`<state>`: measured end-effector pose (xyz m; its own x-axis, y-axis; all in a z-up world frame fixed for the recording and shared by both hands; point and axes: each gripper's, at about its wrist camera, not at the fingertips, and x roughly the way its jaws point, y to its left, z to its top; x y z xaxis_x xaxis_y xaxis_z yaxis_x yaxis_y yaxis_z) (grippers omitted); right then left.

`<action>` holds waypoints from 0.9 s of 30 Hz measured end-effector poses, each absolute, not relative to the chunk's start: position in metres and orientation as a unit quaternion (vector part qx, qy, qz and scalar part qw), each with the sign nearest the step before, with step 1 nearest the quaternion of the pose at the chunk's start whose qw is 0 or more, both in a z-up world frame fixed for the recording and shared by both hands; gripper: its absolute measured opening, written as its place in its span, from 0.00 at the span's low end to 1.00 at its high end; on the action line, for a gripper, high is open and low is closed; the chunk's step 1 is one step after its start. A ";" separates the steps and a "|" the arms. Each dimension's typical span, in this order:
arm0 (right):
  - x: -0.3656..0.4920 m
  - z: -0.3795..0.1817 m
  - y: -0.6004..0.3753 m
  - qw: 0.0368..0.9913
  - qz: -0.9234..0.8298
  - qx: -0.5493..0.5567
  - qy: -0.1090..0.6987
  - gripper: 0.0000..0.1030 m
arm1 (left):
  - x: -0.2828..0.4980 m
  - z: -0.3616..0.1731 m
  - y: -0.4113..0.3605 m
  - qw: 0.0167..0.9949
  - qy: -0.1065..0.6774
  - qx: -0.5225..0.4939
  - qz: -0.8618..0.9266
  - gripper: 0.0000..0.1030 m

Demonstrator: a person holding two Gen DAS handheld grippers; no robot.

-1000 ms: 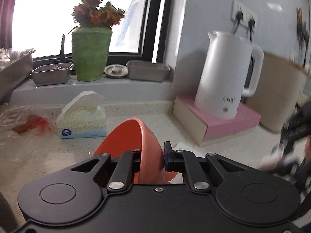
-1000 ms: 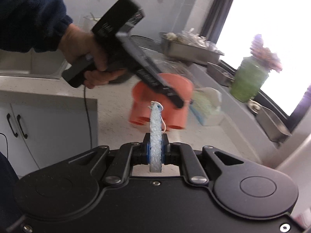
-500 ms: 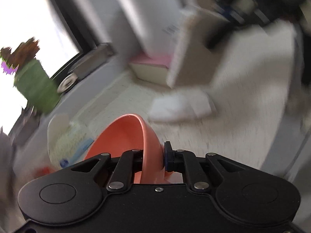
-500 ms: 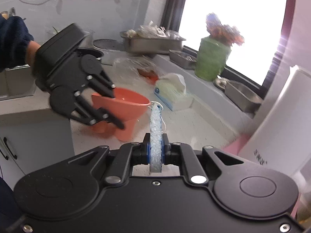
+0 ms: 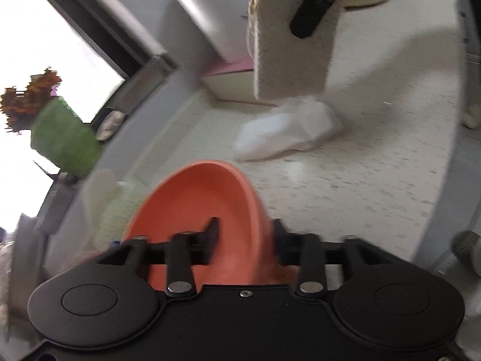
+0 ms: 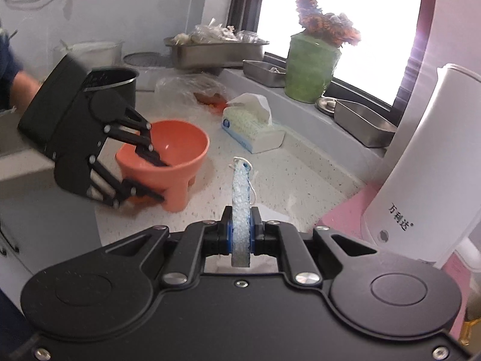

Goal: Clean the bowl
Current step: 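Turn the bowl upright and set it on the counter with the left tool, then drop the scrub pad on the counter and open the right tool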

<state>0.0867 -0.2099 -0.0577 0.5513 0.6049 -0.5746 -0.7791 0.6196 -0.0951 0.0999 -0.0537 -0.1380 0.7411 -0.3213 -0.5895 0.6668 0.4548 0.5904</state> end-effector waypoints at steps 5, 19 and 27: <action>0.129 -0.062 -0.200 0.872 0.375 -0.043 0.311 0.11 | 0.093 -0.126 -0.049 0.850 0.188 0.408 -0.276 0.65; 0.206 -0.083 -0.095 0.882 0.327 -0.167 0.296 0.12 | 0.068 -0.113 -0.030 0.922 0.223 0.266 -0.172 0.74; 0.201 -0.108 -0.067 0.838 0.371 -0.318 0.241 0.30 | 0.056 -0.102 -0.021 0.951 0.244 0.160 -0.105 0.74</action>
